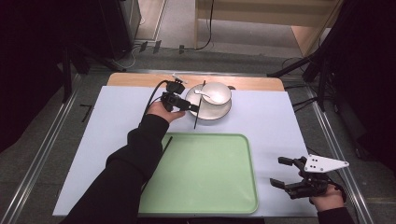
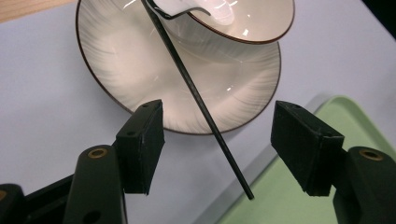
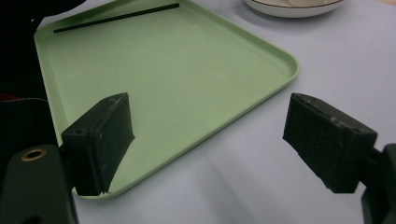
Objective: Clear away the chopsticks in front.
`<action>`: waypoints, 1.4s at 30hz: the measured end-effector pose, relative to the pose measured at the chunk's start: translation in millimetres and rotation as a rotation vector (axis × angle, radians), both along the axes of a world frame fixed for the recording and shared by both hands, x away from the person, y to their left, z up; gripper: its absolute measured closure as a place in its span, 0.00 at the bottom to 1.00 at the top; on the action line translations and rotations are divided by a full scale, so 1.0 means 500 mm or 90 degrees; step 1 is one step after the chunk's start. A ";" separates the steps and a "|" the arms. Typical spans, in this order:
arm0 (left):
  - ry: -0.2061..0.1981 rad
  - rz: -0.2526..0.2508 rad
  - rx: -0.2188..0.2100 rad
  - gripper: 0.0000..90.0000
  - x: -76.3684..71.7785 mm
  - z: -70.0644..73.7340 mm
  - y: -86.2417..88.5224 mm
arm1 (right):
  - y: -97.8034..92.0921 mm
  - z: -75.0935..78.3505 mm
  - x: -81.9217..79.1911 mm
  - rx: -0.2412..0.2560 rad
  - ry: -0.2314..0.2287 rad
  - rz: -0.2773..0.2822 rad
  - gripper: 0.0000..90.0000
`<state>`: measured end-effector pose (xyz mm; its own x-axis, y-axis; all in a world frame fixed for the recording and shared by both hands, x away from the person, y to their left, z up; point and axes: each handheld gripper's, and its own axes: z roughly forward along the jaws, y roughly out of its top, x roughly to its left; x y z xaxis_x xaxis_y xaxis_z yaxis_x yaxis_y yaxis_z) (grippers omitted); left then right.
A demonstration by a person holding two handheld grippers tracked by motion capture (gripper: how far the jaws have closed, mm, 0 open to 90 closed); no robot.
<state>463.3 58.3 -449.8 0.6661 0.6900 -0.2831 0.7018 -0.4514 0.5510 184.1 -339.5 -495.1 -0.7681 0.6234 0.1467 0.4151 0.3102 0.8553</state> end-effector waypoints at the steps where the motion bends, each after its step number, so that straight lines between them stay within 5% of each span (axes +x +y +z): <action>1: 0.000 -0.001 0.002 0.40 0.004 -0.003 -0.006 | -0.001 0.000 0.000 -0.001 -0.002 0.000 0.18; 5: -0.007 0.024 -0.015 0.44 0.019 -0.017 -0.026 | -0.001 -0.001 0.001 -0.001 -0.001 0.000 0.18; 16: 0.017 0.081 0.019 0.55 0.045 -0.062 -0.061 | -0.002 0.000 0.000 -0.001 -0.005 0.002 0.18; 24: 0.072 0.100 0.033 0.75 0.053 -0.099 -0.079 | -0.004 0.000 -0.002 0.000 -0.002 0.000 0.18; 32: 0.096 0.170 0.023 0.93 0.058 -0.102 -0.082 | -0.005 0.000 -0.002 -0.001 -0.006 -0.001 0.18; 42: 0.101 0.184 0.015 0.96 0.062 -0.082 -0.061 | -0.005 0.003 -0.003 0.000 -0.012 -0.002 0.18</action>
<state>494.1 28.0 -490.8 0.3903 0.8521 -0.3488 0.8791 -0.2324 0.4161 182.6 -341.9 -493.8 -0.7685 0.6261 0.1321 0.3996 0.3083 0.8633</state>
